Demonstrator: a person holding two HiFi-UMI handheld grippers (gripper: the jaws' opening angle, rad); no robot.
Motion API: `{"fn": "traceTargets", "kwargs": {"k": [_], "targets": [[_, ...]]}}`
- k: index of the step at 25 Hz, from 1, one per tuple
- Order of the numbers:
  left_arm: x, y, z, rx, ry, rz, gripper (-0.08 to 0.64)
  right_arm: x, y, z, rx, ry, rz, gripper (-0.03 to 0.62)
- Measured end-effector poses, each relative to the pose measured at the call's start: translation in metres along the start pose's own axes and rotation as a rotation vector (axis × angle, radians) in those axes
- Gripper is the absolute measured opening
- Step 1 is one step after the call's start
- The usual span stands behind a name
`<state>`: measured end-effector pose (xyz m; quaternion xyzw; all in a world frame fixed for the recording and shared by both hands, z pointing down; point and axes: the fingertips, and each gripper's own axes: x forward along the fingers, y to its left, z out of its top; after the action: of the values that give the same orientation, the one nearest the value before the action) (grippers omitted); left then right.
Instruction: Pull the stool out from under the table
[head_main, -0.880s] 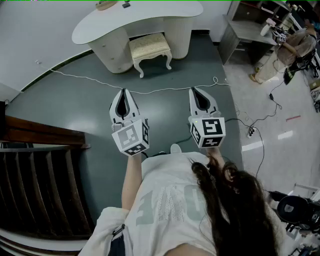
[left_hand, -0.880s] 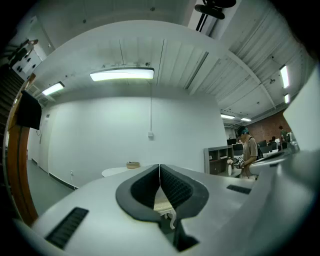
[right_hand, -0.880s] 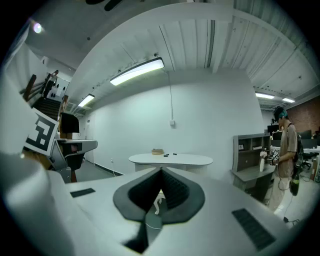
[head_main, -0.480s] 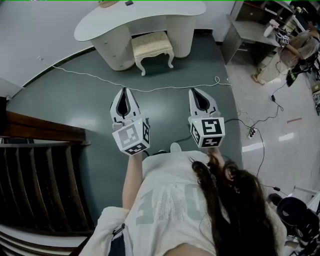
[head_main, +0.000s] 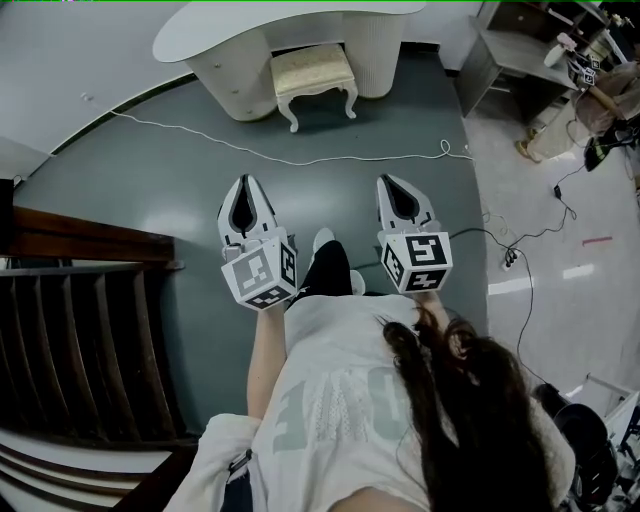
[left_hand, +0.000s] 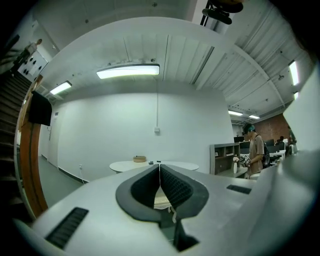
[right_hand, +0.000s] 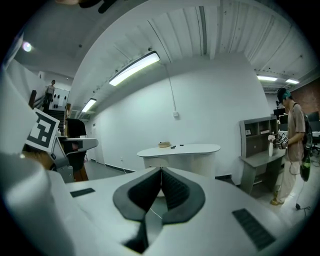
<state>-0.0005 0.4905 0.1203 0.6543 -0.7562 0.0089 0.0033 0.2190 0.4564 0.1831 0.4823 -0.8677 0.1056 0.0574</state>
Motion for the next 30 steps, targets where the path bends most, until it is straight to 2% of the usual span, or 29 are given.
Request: {"fn": "traceTargets", "kwargs": {"k": [5,15,19,26,30], "targets": [[0.018,0.000,-0.002,0.010,-0.002,0.012,0.026,0.014,-0.012,0.000,0.001,0.009,-0.005,0.031],[0.087,-0.013,-0.001,0.013,-0.008,-0.026,0.026,0.058,-0.048,0.012,0.011,0.002,-0.046,0.031],[0.135,-0.016,0.003,0.014,-0.026,-0.059,0.026,0.089,-0.068,0.022,0.034,-0.012,-0.081,0.031],[0.217,-0.010,0.019,-0.014,-0.014,-0.073,0.026,0.147,-0.108,0.062,0.028,-0.050,-0.174,0.031],[0.263,0.005,0.012,-0.032,-0.008,-0.080,0.026,0.190,-0.116,0.069,0.021,-0.049,-0.199,0.031]]}}
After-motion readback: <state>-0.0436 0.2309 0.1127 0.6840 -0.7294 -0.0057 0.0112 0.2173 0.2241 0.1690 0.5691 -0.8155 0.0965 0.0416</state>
